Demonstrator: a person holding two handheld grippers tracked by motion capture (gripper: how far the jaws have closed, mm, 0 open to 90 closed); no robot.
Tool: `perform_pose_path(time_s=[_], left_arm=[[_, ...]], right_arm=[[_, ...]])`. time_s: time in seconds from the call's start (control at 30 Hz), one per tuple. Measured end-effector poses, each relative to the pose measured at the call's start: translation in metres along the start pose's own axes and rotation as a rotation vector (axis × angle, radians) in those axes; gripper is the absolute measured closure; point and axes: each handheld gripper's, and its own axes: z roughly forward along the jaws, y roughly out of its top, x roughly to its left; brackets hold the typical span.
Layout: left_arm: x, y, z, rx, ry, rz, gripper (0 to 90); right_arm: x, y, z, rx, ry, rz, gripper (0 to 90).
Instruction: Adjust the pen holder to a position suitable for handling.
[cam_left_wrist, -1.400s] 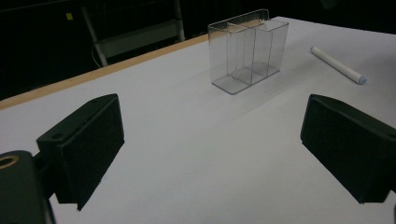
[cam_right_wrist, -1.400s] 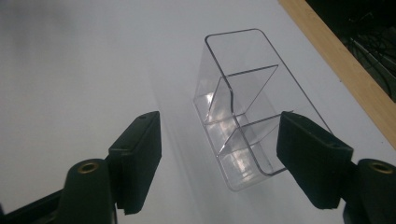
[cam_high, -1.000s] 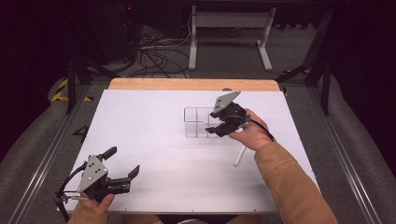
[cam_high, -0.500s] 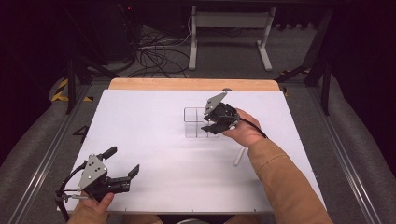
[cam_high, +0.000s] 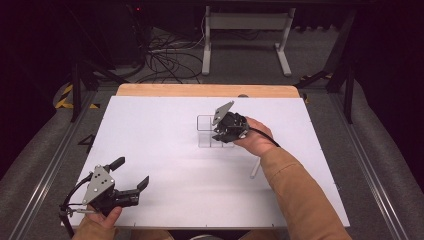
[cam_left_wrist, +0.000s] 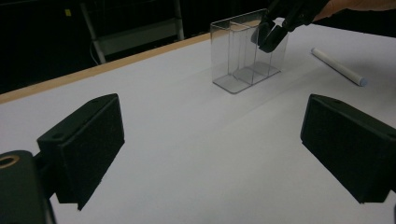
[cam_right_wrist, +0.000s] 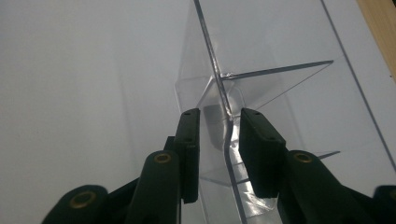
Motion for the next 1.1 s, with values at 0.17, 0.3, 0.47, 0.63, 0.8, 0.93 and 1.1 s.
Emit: perform_pose_path(time_s=[0.17, 0.3, 0.47, 0.63, 0.8, 0.93, 1.1], left_arm=[[0.000, 0.000, 0.000, -0.001, 0.001, 0.000, 7.0], [0.000, 0.000, 0.000, -0.001, 0.000, 0.003, 7.0], [0.000, 0.000, 0.001, -0.002, -0.003, 0.006, 7.0], [-0.001, 0.000, 0.001, -0.002, -0.004, 0.003, 7.0], [-0.001, 0.000, 0.001, 0.002, -0.004, 0.002, 7.0], [-0.002, 0.000, 0.001, 0.001, -0.005, 0.005, 7.0], [-0.002, 0.000, 0.002, 0.003, -0.007, 0.007, 7.0]], right_arm=[[0.002, 0.002, 0.005, 0.016, 0.000, -0.021, 74.9], [0.002, 0.003, 0.004, 0.012, 0.008, -0.032, 76.9], [0.005, 0.005, 0.001, 0.010, 0.027, -0.039, 82.5], [0.010, 0.007, -0.004, 0.009, 0.057, -0.049, 85.5], [0.028, 0.016, -0.024, -0.032, 0.084, -0.069, 86.6], [0.047, 0.023, -0.032, -0.010, 0.147, -0.081, 86.6], [0.069, 0.029, -0.031, 0.035, 0.220, -0.083, 86.7]])
